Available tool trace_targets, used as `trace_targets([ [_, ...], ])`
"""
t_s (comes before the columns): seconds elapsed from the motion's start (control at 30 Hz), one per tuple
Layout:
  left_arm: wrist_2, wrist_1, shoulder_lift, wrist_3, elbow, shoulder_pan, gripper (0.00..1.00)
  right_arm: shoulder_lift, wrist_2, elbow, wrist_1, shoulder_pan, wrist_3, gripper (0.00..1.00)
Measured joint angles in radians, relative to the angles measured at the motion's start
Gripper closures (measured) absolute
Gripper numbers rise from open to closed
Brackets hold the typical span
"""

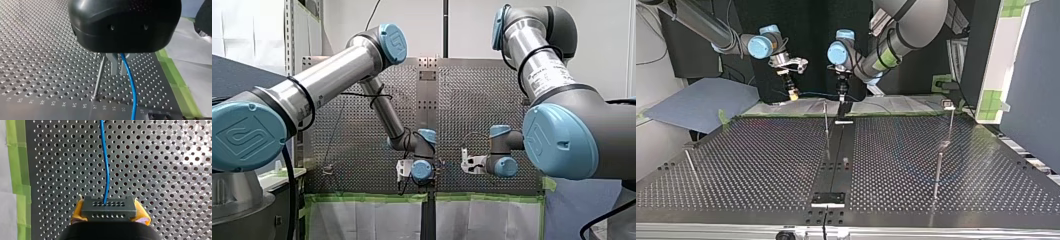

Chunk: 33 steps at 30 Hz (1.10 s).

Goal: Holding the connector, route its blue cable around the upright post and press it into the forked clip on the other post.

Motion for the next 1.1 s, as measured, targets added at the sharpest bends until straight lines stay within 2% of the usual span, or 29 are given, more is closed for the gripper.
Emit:
trace_targets([
  [0.17,0.002,0.004,0.0,-0.001,0.012,0.001,0.91,0.018,0.0,-0.009,-0.013,-0.002,0.004,1.0],
  [0.47,0.011,0.002,-0.001,-0.002,0.03,0.006,0.91,0.072,-0.002,-0.036,-0.002,-0.015,0.0,1.0],
  [0.63,0.017,0.001,-0.001,-0.002,0.031,0.009,0.91,0.076,-0.002,-0.04,-0.004,-0.021,0.002,1.0],
  [0.77,0.019,0.0,-0.002,-0.002,0.031,0.01,0.91,0.076,-0.002,-0.048,-0.005,-0.036,0.004,1.0],
  [1.1,0.04,-0.004,-0.006,-0.006,0.034,0.01,0.91,0.077,-0.003,-0.062,-0.001,-0.054,0.007,1.0],
])
